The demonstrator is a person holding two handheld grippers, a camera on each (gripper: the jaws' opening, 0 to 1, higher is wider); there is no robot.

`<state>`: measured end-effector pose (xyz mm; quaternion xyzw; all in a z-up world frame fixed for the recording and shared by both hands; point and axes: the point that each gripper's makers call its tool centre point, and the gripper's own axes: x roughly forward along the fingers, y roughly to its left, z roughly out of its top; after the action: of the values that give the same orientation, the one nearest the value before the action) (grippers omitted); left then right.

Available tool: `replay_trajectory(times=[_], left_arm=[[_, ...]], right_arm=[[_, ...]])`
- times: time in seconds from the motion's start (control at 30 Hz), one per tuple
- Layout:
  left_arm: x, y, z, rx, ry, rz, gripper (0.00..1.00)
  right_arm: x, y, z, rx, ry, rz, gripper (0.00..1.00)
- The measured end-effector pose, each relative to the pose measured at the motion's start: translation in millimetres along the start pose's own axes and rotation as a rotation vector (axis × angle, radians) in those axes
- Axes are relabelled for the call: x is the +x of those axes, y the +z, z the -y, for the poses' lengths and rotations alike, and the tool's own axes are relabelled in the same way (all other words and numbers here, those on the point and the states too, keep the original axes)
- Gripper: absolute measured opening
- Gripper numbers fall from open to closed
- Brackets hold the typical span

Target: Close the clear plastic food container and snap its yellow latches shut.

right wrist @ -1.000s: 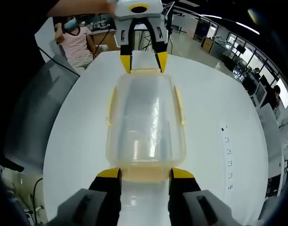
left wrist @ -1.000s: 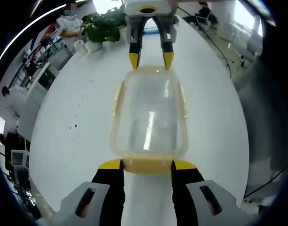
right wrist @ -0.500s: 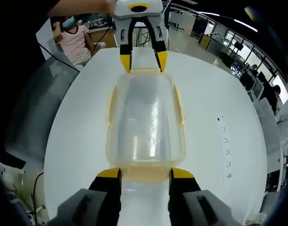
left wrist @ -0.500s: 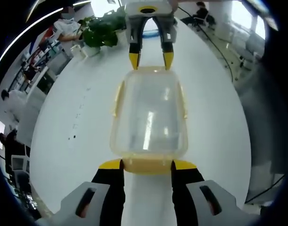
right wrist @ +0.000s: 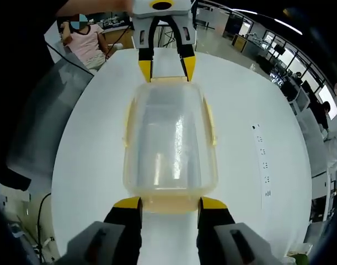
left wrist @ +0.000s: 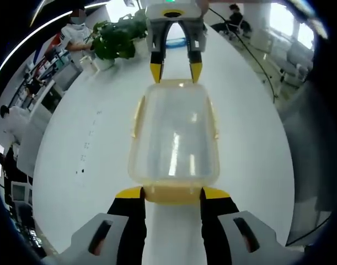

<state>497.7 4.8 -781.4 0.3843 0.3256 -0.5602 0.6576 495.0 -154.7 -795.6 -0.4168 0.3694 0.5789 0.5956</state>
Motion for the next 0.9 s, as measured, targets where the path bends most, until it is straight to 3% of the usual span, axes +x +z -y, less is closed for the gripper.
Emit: replay_trajectory(times=[0.9], left_arm=[[36.7,-11.8,11.4,-0.064,-0.072,0.011,0.35]], right_arm=[[25.5,-23.0,-6.5,-0.006,0.063,-0.065,0.36]])
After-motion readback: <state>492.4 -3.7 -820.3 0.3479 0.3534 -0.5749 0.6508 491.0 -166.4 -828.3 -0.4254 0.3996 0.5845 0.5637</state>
